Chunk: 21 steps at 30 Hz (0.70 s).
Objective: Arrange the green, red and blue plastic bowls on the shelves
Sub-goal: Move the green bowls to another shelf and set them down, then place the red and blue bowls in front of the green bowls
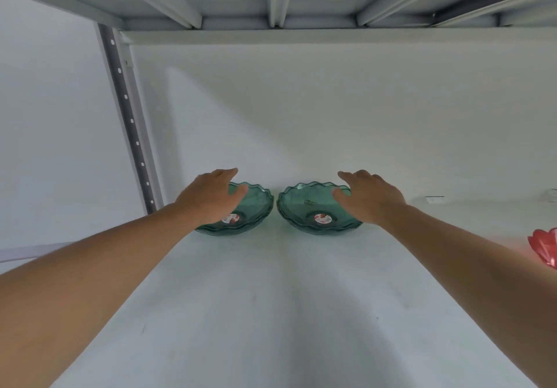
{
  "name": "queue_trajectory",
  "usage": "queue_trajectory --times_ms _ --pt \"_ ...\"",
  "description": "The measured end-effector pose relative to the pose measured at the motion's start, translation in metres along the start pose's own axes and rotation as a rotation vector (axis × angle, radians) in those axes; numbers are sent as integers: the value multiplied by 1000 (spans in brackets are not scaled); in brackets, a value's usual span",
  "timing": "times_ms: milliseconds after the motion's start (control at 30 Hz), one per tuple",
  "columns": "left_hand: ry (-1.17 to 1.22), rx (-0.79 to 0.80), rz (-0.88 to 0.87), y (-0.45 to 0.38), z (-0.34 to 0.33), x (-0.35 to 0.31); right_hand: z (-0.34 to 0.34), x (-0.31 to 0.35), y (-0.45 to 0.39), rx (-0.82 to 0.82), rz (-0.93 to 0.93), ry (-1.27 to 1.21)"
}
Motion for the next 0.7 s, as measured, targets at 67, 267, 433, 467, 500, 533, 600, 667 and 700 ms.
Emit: queue_trajectory --times_ms 67,267,433,467,500,533,600,667,700 --pt "1 6 -15 7 -5 -27 -2 -8 8 20 0 -19" --pt "-20 28 -65 12 -21 -97 -2 -51 35 1 -9 -49" --pt "-36 67 -111 18 -41 -156 8 -93 71 -5 -65 -44" --pt "-33 64 -132 18 -41 -171 12 -102 82 -17 -83 -45" --pt "-26 57 -158 18 -40 -187 15 -112 94 -28 -106 -39" --pt "-20 47 -195 18 -39 -204 21 -123 107 -41 -133 -32" --pt "10 54 -275 17 -41 -239 32 -148 134 -64 -201 -15" --pt "52 86 -332 21 -49 -271 43 -174 162 -71 -285 -6" --pt "62 93 -359 23 -55 -288 48 -188 176 -78 -324 -4"
Point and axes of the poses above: each hand's wrist, its own y-axis away from the middle knuckle, its own z-axis out of the back of the hand, x = y × z, the point moved 7 cm from there along -y, towards the middle knuckle, and after that the axes turned 11 degrees about x, right-handed, at the moved point
